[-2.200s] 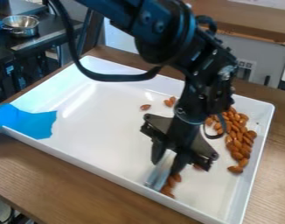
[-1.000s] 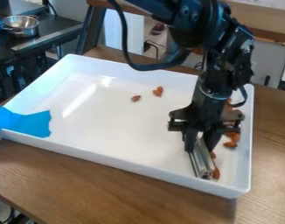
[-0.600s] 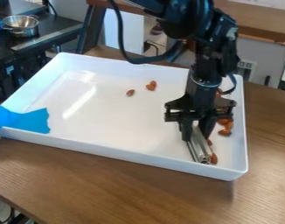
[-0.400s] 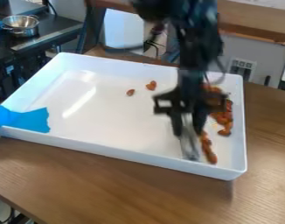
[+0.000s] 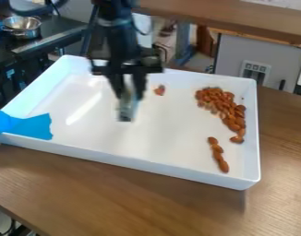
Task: Sweep into pile
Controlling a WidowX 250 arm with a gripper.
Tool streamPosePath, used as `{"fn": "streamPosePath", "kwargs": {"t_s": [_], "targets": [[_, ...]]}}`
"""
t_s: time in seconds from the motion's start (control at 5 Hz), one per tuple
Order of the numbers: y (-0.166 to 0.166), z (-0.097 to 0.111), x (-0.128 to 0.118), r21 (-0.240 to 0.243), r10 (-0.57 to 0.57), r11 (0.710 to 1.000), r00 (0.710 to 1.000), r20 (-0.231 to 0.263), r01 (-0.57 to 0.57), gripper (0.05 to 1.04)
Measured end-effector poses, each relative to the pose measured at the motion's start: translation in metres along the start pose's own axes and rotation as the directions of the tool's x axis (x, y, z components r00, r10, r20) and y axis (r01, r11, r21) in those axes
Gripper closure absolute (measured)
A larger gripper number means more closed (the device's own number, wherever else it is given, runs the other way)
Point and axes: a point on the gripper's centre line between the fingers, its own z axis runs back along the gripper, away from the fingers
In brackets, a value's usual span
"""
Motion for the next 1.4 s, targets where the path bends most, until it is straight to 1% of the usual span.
{"fn": "streamPosePath", "kwargs": {"t_s": [0.2, 0.4, 0.6, 0.8, 1.0, 1.4], "targets": [[0.021, -0.008, 0.023, 0.103, -0.049, 0.994, 0.998, 0.030, 0.046, 0.716], [0.042, -0.028, 0.044, 0.194, -0.040, 0.981, 0.997, 0.063, 0.027, 0.716], [0.049, -0.037, 0.063, 0.247, -0.043, 0.969, 0.994, 0.104, 0.016, 0.716], [0.052, -0.043, 0.075, 0.267, -0.033, 0.964, 0.993, 0.111, 0.003, 0.716], [0.054, -0.054, 0.083, 0.283, 0.005, 0.959, 0.997, 0.081, -0.028, 0.716], [0.033, -0.073, 0.092, 0.294, 0.042, 0.955, 0.999, 0.011, -0.043, 0.716]]}}
